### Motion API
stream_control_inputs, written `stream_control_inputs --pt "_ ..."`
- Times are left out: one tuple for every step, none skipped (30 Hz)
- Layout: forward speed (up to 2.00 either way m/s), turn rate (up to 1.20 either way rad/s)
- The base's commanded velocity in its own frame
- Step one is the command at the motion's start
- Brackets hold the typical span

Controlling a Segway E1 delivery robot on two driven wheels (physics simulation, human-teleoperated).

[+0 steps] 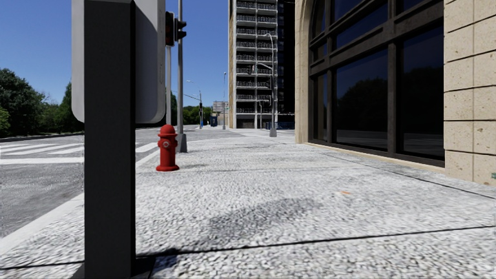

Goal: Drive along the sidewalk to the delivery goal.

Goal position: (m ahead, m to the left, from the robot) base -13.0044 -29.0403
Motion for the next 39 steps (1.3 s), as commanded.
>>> stream_control_inputs --pt "-0.35 0.0" --pt "-0.34 0.0" --pt "-0.34 0.0" --pt "-0.34 0.0" --pt "-0.34 0.0" --pt "-0.34 0.0" --pt "-0.34 0.0" --pt "-0.32 0.0" --pt "-0.32 0.0" --pt "-0.31 0.0" --pt "-0.31 0.0" --pt "-0.31 0.0" --pt "-0.31 0.0" --pt "-0.31 0.07" --pt "-0.31 0.16" --pt "-0.31 0.16" --pt "-0.31 0.22" --pt "-0.31 0.27" --pt "-0.31 0.35" --pt "-0.31 0.44" --pt "-0.31 0.44" --pt "-0.31 0.47" --pt "-0.31 0.48" --pt "-0.31 0.48" --pt "-0.31 0.48" --pt "-0.31 0.49" --pt "-0.31 0.51" --pt "-0.31 0.52" --pt "-0.31 0.53" --pt "-0.31 0.53" --pt "-0.31 0.53" --pt "-0.31 0.54" --pt "-0.31 0.55" --pt "-0.31 0.55" --pt "-0.31 0.56" --pt "-0.31 0.56" --pt "-0.31 0.56" --pt "-0.31 0.56" --pt "-0.31 0.57"
